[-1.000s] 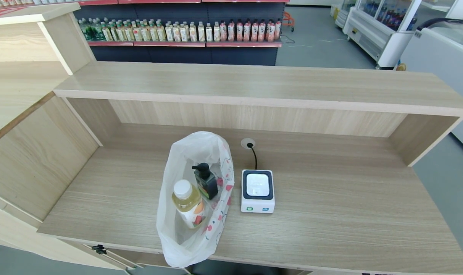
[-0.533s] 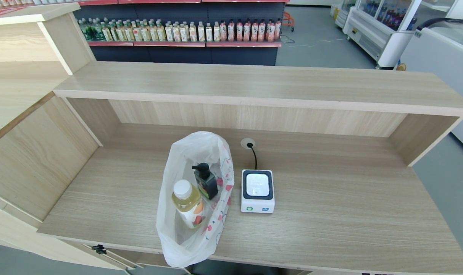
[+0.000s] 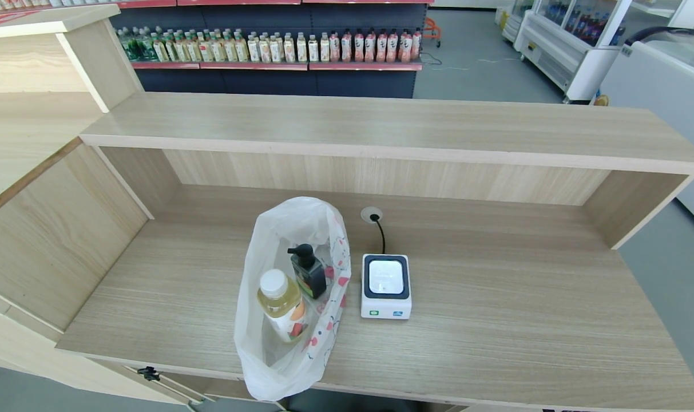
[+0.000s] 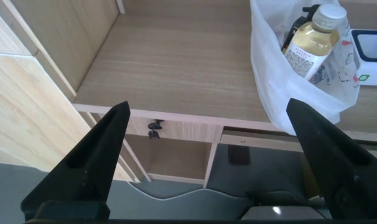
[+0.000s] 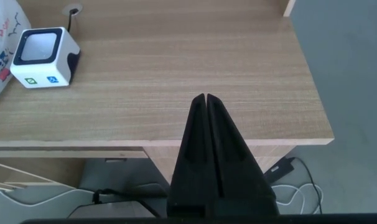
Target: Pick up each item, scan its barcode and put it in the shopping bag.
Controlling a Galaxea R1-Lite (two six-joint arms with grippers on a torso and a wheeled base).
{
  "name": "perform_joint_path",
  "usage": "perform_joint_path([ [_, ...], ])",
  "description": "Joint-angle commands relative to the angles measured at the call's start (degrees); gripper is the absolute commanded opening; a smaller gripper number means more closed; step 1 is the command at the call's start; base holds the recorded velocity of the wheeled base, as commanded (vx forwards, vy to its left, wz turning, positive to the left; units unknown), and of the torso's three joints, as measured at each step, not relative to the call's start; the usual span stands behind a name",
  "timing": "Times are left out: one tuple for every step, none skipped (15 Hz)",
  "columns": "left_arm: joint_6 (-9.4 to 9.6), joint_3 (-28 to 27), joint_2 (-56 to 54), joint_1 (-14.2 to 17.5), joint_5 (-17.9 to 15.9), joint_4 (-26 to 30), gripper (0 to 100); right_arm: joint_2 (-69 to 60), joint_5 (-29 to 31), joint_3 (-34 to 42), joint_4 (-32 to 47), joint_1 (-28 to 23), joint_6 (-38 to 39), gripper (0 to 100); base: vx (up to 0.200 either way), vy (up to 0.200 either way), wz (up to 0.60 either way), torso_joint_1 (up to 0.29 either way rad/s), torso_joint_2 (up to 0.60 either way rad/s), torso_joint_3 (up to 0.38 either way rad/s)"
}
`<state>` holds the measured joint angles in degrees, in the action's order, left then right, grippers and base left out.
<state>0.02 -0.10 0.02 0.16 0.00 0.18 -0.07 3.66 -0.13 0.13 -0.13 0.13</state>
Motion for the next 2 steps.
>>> perform_joint_path([
  [-0.02,0.01,-0.02,0.02,0.00,-0.01,100,0.07,-0.05,-0.04,0.04,-0.04,-0.31,0,0.000,0.000,0.00,0.000,0.00,0.000],
  [-0.02,0.01,-0.02,0.02,0.00,-0.01,100,0.07,-0.05,-0.04,0.04,-0.04,-0.40,0,0.000,0.000,0.00,0.000,0.00,0.000],
])
